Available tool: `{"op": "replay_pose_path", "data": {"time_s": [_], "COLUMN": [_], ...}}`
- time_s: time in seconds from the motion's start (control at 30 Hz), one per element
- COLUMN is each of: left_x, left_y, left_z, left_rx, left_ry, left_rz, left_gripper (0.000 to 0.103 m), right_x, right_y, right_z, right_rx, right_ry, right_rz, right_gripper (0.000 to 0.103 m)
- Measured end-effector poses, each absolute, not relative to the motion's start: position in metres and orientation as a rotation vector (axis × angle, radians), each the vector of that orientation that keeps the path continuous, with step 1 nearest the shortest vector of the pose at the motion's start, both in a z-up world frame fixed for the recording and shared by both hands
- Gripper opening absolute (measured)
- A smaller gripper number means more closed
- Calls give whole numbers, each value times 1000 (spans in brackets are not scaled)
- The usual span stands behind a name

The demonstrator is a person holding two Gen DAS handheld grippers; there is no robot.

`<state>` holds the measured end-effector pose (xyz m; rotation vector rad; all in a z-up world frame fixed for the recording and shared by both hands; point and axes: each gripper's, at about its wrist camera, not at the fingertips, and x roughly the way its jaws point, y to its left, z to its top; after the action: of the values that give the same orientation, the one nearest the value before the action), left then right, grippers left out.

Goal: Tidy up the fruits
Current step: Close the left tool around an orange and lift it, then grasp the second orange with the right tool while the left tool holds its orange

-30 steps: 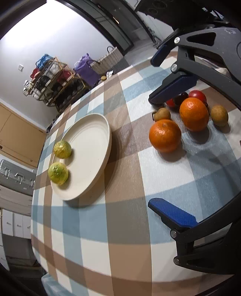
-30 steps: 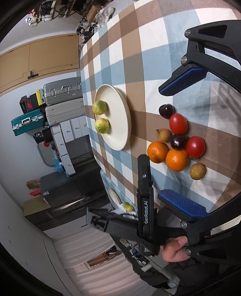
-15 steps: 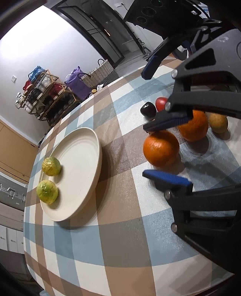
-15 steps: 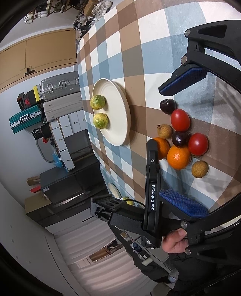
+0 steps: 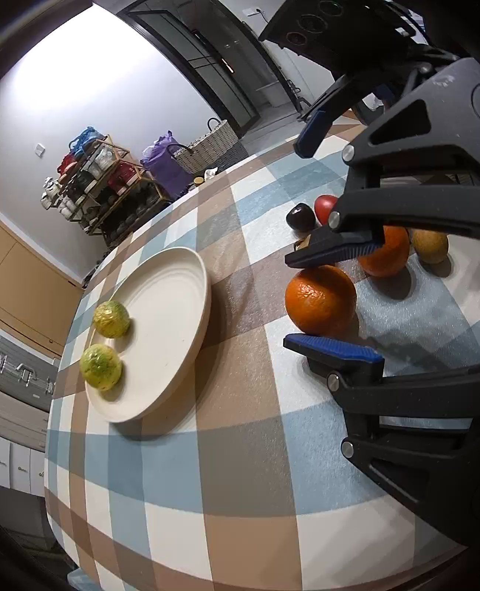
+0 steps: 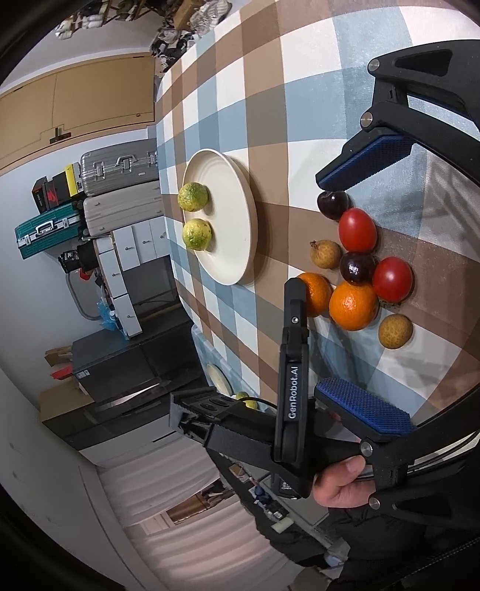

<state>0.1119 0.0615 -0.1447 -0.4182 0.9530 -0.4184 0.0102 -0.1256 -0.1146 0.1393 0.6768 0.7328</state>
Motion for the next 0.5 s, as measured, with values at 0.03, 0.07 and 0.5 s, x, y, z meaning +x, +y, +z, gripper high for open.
{"op": "replay_pose_path", "data": {"time_s": [0.03,0.07,0.5], "left_x": [111,111,97], "left_y": [65,67,109], "left_z": [-144,-143,-126], "left_rx": [-418,-417,-448], "left_ry": [950,950,885], "left_rz": [-400,-387,-324], "left_gripper": [34,34,34], "right_x": [10,10,4], "right_y": [-123,-120,-71], "right_z": [-114,-115,-122], "right_rx": [123,108,-197], "right_ry": [680,683,730], "right_rz": [732,730,725], "right_gripper": [103,103,101]}}
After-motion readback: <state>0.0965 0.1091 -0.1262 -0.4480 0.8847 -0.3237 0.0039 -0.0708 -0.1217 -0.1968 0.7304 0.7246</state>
